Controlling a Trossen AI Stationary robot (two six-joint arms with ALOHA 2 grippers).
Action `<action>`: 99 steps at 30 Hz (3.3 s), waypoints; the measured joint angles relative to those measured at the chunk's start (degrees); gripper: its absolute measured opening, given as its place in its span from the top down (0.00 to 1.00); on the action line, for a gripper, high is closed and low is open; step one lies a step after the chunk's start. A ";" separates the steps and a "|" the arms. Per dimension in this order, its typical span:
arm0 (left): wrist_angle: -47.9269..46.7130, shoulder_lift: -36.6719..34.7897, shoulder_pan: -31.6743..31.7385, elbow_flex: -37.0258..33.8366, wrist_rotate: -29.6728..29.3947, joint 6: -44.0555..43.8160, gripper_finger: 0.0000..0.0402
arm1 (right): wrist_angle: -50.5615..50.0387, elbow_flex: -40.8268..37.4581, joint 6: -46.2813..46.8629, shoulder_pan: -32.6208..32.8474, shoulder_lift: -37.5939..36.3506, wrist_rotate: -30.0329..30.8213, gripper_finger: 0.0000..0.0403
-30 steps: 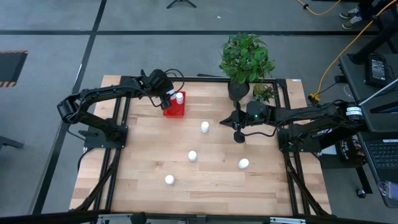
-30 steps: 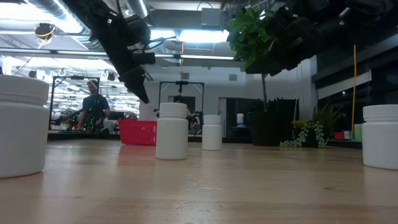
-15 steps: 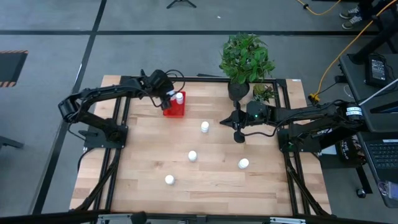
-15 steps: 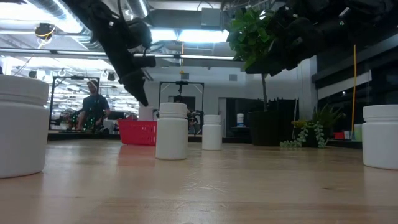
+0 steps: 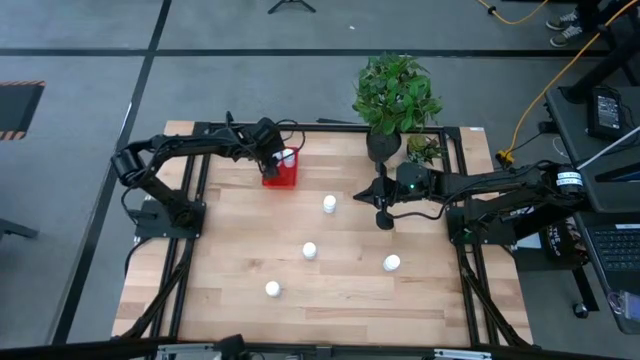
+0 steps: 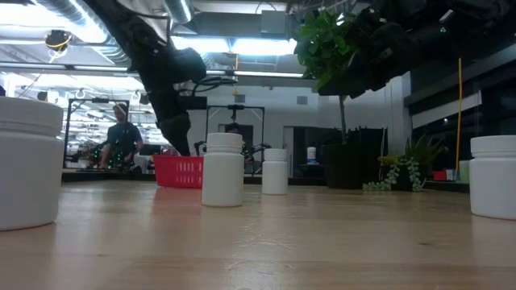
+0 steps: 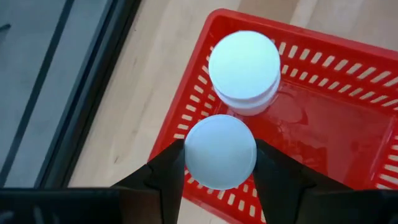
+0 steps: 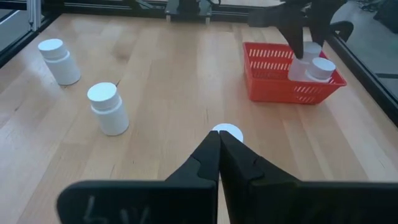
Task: Pick and place pill bottles into a basket
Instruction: Put the white pill bottle into the red bin
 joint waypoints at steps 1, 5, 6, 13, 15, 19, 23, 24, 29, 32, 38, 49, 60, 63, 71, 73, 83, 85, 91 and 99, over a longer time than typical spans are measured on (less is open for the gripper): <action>0.63 0.26 0.07 0.00 0.04 0.02 0.61 | 0.00 0.00 0.00 0.00 0.00 0.00 0.97; 1.69 0.65 0.53 0.00 -0.10 0.12 0.61 | -0.02 0.00 0.00 0.00 0.00 0.00 0.97; 1.67 0.66 0.68 0.00 -0.06 0.13 0.61 | -0.04 0.00 0.00 0.00 0.00 0.00 0.97; 1.82 0.64 1.60 0.00 -0.07 -0.44 0.56 | -0.15 -0.02 0.00 0.00 0.00 0.00 0.97; 1.89 0.64 1.86 0.00 -0.01 -0.79 0.54 | -0.17 -0.02 -0.02 0.00 0.00 0.00 0.97; 1.94 0.64 1.92 0.00 -0.01 -1.37 0.53 | -0.22 0.00 -0.02 0.00 0.00 0.00 0.97; 2.61 0.64 1.90 0.00 0.06 -1.58 0.53 | -0.22 -0.01 -0.02 0.01 0.00 0.00 0.97; 2.98 0.64 1.90 0.00 0.04 -1.60 0.53 | -0.22 -0.01 -0.02 0.00 0.00 0.00 0.97; 4.81 0.64 1.90 0.00 -0.09 -2.48 0.52 | -0.22 0.00 -0.02 0.00 0.00 0.00 0.97; 4.86 0.64 1.87 0.00 -1.33 -2.65 0.52 | -0.22 -0.02 -0.02 0.00 0.00 0.00 0.97; 4.89 0.64 1.90 0.00 -4.80 -2.45 0.52 | -0.20 0.00 0.00 0.00 0.00 0.00 0.97; 5.33 0.62 1.82 0.00 -4.05 -2.45 0.52 | -0.20 -0.01 -0.01 0.00 0.00 -0.01 0.97; 9.18 0.62 1.67 0.00 0.24 -2.61 0.52 | -0.20 -0.01 0.00 0.00 0.00 -0.02 0.97; 10.16 0.61 1.72 0.00 -0.03 -2.56 0.52 | -0.20 0.00 0.00 0.00 0.00 -0.02 0.97; 10.19 0.29 1.72 0.00 -1.40 -0.95 0.52 | -0.20 0.00 0.00 0.02 0.00 -0.02 0.97; 10.23 -0.51 1.72 0.00 -2.23 -0.10 0.52 | -0.20 0.00 0.00 0.01 0.00 -0.02 0.97; 8.94 -12.62 0.60 0.03 -1.59 0.03 0.52 | -0.19 0.00 -0.05 0.01 0.00 -0.02 0.97; 7.12 -15.72 -0.64 0.04 2.12 0.02 0.52 | -0.28 0.00 -0.17 0.02 0.00 -0.02 0.97; 0.74 -22.89 -8.50 0.04 10.68 -2.06 0.53 | -1.12 0.00 -0.36 0.00 0.00 -0.01 0.97; -1.41 -23.71 -24.66 0.04 10.49 -8.16 0.64 | -2.07 -0.02 -1.79 0.29 -0.01 -0.02 0.97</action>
